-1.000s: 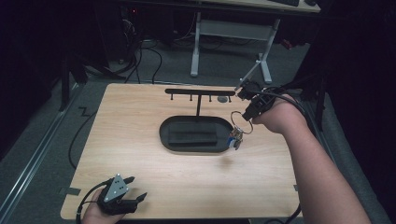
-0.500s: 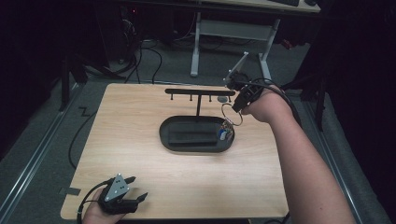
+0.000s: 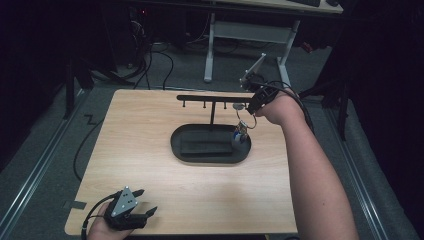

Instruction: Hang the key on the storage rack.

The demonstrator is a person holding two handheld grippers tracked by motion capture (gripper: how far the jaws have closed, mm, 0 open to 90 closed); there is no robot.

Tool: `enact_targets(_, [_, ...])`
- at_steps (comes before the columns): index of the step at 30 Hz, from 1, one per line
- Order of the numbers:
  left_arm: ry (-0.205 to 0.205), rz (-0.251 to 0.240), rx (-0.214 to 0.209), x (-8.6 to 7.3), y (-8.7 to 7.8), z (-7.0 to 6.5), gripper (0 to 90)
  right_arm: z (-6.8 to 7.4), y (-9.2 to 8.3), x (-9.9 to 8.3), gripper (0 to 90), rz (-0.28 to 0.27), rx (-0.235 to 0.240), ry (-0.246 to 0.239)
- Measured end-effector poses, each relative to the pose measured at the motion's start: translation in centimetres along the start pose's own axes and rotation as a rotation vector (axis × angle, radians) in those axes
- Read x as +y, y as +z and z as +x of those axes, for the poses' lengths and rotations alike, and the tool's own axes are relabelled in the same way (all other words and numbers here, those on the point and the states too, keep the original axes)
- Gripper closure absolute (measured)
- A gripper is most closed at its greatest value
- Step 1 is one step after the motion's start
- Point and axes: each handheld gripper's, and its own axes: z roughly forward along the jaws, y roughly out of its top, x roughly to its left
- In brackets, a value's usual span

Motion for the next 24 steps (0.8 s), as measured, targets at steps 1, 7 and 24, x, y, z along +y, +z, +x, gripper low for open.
enact_targets(1, [0.003,0.002,-0.002,-0.1,0.0,0.0,28.3,-0.6,0.6,0.1,88.4,0.007,-0.002,0.014])
enact_targets(7, [0.0,0.0,-0.002,-0.2,0.0,-0.2,28.4,-2.1,2.1,0.3,88.4,0.009,0.004,0.048])
enact_targets(24, [0.002,0.004,-0.009,-0.3,0.0,0.1,28.8,-3.1,4.4,1.4,87.5,-0.021,0.0,0.048])
